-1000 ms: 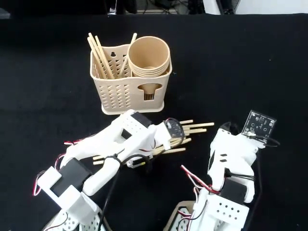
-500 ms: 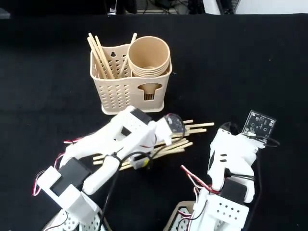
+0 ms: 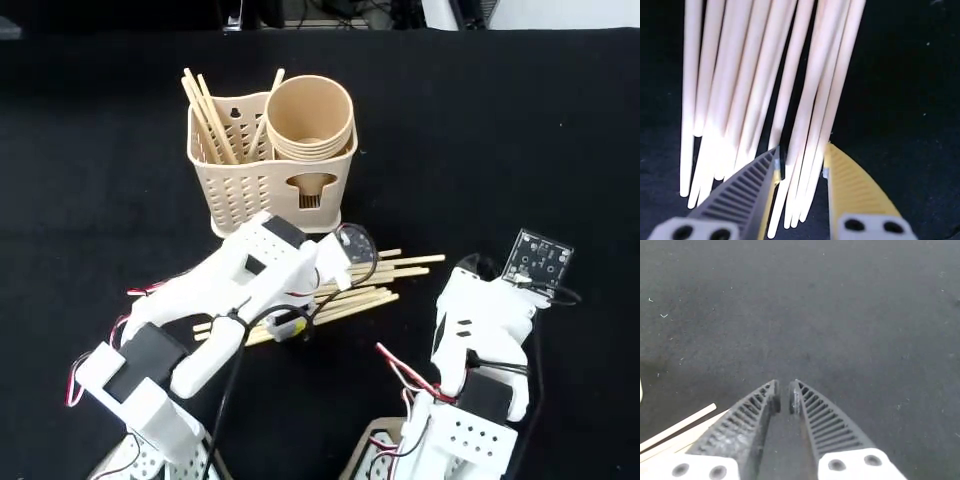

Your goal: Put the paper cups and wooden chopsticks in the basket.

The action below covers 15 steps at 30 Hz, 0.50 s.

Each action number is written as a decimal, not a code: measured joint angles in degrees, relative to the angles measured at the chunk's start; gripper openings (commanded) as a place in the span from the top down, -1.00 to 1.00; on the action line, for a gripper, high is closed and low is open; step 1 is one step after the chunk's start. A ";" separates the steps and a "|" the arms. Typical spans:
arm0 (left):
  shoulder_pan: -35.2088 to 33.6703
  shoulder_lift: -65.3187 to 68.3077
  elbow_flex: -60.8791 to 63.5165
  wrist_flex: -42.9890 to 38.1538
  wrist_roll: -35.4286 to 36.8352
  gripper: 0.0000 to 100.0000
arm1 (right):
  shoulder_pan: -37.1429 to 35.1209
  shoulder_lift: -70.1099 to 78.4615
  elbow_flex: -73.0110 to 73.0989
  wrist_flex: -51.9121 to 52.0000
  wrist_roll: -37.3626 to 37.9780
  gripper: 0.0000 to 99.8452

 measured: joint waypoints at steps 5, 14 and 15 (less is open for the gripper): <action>0.00 0.00 0.00 0.44 -0.09 0.94 | 0.00 0.00 0.00 0.00 0.00 0.88; 0.00 -0.26 1.49 -1.58 -0.18 0.92 | 0.00 0.00 0.00 0.00 0.00 0.88; 0.00 -0.26 1.58 -1.58 -0.18 0.92 | 0.00 0.00 0.00 0.00 0.00 0.88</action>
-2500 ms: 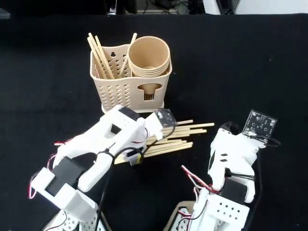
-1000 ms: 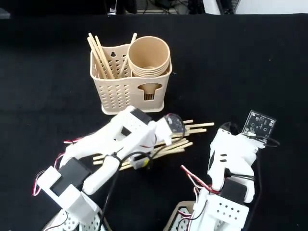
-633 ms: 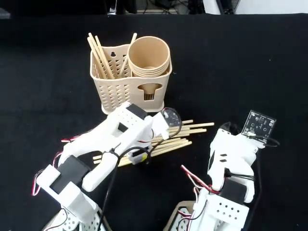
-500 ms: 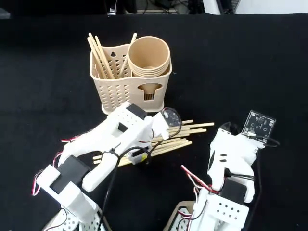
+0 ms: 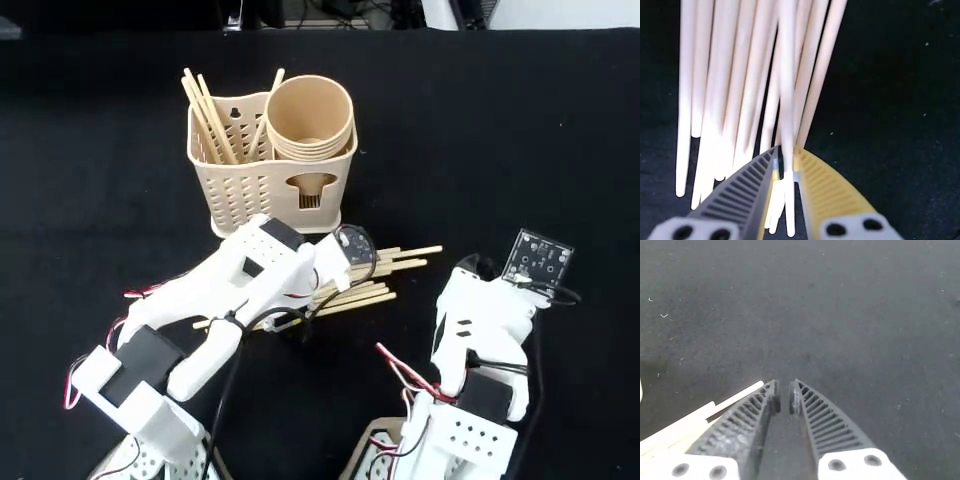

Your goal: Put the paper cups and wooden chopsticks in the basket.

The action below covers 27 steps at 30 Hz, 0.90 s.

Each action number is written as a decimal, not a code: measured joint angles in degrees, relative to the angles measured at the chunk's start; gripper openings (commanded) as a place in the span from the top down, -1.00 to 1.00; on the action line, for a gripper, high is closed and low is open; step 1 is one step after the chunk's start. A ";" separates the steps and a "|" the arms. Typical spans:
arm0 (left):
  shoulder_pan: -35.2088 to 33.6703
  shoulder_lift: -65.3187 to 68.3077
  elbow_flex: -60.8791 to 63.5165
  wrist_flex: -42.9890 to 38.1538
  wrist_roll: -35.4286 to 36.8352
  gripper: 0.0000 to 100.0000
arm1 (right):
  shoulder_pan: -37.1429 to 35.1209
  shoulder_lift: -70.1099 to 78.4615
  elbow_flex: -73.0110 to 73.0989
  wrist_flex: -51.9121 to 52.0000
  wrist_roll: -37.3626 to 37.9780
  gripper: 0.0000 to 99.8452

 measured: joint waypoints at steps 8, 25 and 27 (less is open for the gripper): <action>0.00 0.00 0.00 0.00 0.00 0.93 | 0.00 0.00 0.00 0.00 0.00 0.88; -0.35 0.09 0.09 1.23 0.09 0.69 | 0.00 0.00 0.00 0.00 0.00 0.88; -0.35 0.09 0.09 1.23 0.09 0.69 | 0.00 0.00 0.00 0.00 0.00 0.88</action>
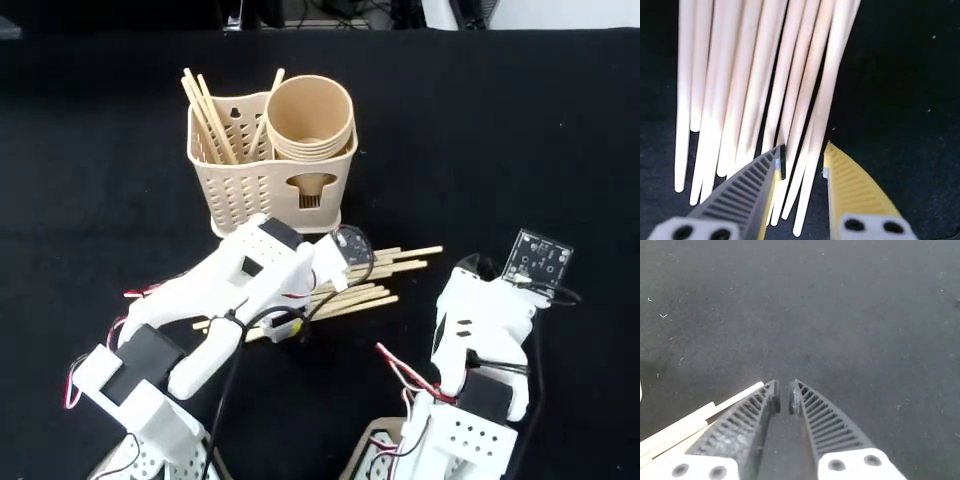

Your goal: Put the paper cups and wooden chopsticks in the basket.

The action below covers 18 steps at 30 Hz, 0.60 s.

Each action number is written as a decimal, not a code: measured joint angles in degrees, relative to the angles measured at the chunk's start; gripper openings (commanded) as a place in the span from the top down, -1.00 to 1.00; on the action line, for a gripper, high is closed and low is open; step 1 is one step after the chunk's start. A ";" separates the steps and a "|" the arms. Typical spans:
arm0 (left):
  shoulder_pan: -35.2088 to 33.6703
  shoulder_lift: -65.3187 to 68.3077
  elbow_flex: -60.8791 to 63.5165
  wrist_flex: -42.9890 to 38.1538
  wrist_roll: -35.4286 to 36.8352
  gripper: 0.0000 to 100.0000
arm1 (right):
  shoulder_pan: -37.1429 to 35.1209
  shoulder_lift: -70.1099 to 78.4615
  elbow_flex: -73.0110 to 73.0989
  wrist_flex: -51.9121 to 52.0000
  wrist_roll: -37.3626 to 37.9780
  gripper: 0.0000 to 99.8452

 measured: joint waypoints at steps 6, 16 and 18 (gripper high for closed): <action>1.76 -0.09 0.70 -0.09 0.09 0.69 | 0.00 0.00 0.00 0.00 0.00 0.88; 6.42 -0.26 4.31 -2.73 0.00 0.94 | 0.00 0.00 0.00 0.00 0.00 0.88; 6.68 -0.35 4.48 -2.90 0.09 0.94 | 0.00 0.00 0.00 0.00 0.00 0.88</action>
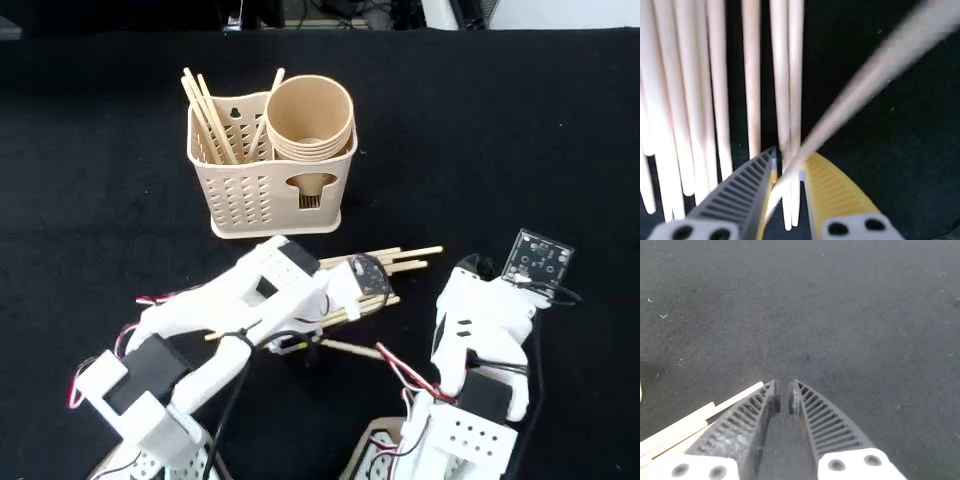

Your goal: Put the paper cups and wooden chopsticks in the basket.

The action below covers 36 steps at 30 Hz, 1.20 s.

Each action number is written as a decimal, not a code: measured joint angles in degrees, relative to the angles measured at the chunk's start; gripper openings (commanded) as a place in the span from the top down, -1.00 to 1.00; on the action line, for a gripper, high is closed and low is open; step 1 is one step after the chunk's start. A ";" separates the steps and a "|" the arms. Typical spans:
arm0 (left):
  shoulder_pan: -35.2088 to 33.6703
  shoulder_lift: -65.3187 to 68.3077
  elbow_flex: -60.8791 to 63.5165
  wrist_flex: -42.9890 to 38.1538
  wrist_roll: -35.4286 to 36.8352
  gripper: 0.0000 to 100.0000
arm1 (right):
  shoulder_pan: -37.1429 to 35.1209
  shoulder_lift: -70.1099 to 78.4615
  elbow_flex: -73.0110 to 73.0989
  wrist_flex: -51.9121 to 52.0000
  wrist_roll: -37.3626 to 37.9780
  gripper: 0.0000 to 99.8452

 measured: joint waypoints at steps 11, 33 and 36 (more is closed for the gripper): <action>0.09 0.09 -0.53 1.14 0.88 0.94 | 0.00 0.00 0.00 0.00 0.00 0.88; -7.03 -17.41 0.35 8.97 1.58 0.94 | 0.00 0.00 0.18 0.00 0.00 0.88; -6.95 -17.49 0.79 8.79 1.58 0.93 | 0.00 0.00 0.18 0.00 0.00 0.88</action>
